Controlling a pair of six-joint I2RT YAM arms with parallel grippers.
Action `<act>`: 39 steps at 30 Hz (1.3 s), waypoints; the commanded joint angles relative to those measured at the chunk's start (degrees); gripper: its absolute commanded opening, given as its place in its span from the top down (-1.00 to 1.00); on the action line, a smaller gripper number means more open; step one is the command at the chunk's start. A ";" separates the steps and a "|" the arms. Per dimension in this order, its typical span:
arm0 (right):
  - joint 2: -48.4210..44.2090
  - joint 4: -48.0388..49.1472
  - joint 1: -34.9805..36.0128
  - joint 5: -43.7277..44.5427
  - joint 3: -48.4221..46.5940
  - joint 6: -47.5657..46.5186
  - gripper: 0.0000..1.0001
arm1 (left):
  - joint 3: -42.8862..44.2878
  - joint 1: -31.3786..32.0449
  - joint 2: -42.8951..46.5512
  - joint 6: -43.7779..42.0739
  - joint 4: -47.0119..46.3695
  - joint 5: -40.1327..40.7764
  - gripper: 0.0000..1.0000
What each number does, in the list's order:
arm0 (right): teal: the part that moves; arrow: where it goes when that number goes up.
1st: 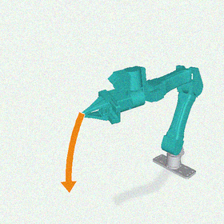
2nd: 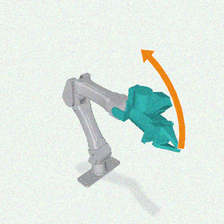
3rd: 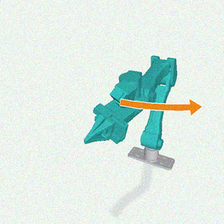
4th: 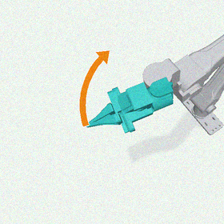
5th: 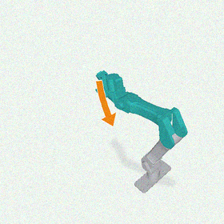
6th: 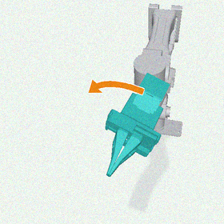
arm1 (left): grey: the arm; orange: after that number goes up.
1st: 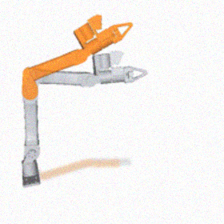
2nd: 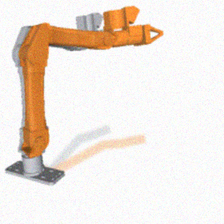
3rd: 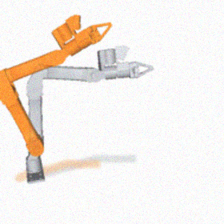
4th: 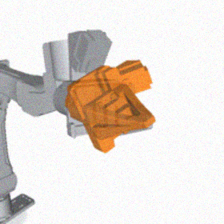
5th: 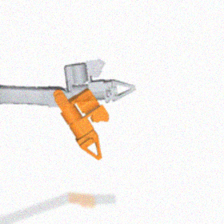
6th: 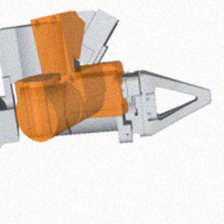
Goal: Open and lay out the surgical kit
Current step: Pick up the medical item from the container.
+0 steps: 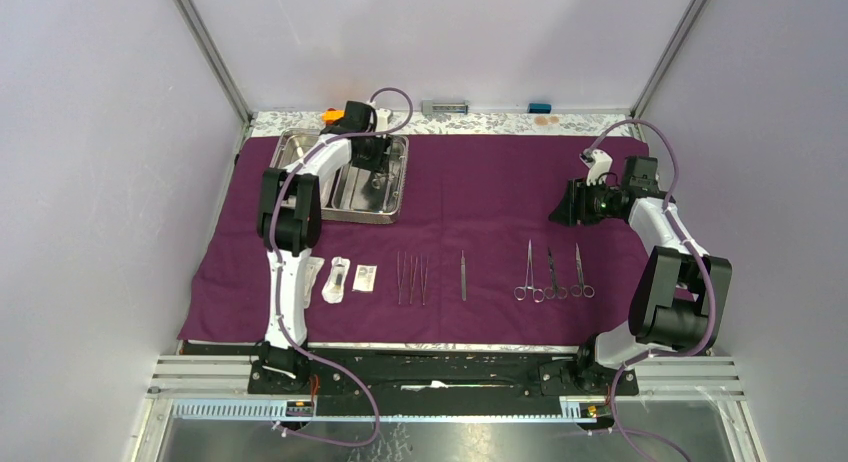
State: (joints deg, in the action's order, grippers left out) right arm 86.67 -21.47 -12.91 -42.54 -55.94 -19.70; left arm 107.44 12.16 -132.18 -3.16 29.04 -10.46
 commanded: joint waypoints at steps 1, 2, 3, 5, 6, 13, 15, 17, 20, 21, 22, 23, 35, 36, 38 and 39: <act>0.49 -0.07 0.34 0.18 -0.83 -0.95 -0.20 | 0.34 0.02 0.36 0.89 0.16 4.65 -0.01; 0.63 -0.13 0.34 0.10 -0.84 -0.95 -0.20 | -0.54 -0.14 1.22 1.93 -0.79 5.07 -0.08; 0.75 -0.12 0.34 0.03 -0.84 -0.95 -0.20 | -1.42 -0.25 2.17 2.83 -1.87 5.46 -0.15; 0.97 -0.34 0.33 -0.12 -1.00 -1.04 -0.20 | -2.96 -0.38 3.82 4.66 -3.87 6.58 -0.24; 1.02 -0.46 0.34 -0.16 -1.05 -1.10 -0.20 | -3.65 -0.45 4.62 5.40 -4.92 7.11 -0.25; 0.80 -0.55 0.32 -0.41 -0.92 -1.30 -0.20 | -2.06 -2.54 4.02 8.40 -7.78 9.53 -0.32; 0.85 -0.53 0.34 -0.43 -0.96 -1.39 -0.20 | 0.46 -3.26 2.08 9.40 -6.63 9.11 -0.32; 0.87 -0.53 0.34 -0.43 -0.90 -1.39 -0.20 | 1.98 -3.61 0.70 9.89 -6.41 8.62 -0.32; 0.95 -0.76 0.29 -0.36 -0.91 -1.65 -0.20 | 2.17 -3.64 0.21 9.93 -7.13 8.41 -0.32; 1.06 -0.78 0.33 -0.35 -0.91 -1.65 -0.20 | 2.27 -3.64 0.11 9.93 -7.30 8.58 -0.32; 1.21 -0.78 0.34 -0.39 -0.92 -1.61 -0.20 | 2.52 -3.64 -0.21 9.86 -7.32 8.80 -0.33; 1.30 -0.77 0.34 -0.43 -1.01 -1.57 -0.20 | 2.85 -3.64 -0.45 9.76 -7.18 8.99 -0.33; 1.74 -0.99 0.34 -0.57 -1.19 -1.66 -0.20 | 2.44 -3.64 -2.48 10.18 -6.63 9.24 -0.33; 1.88 -1.02 0.34 -0.60 -1.19 -1.65 -0.20 | 2.25 -3.64 -2.61 10.33 -6.63 9.25 -0.33; 1.83 -0.91 0.34 -0.69 -1.19 -1.73 -0.20 | 2.04 -3.64 -2.89 10.36 -6.77 9.06 -0.33; 1.91 -0.96 0.34 -0.70 -1.19 -1.74 -0.20 | 2.06 -3.64 -3.12 10.37 -6.95 9.02 -0.33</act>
State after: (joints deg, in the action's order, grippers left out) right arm 88.16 -21.58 -12.88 -42.61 -55.94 -20.58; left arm 108.86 8.95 -134.23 6.39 23.75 -2.24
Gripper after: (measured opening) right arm 0.601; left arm 0.664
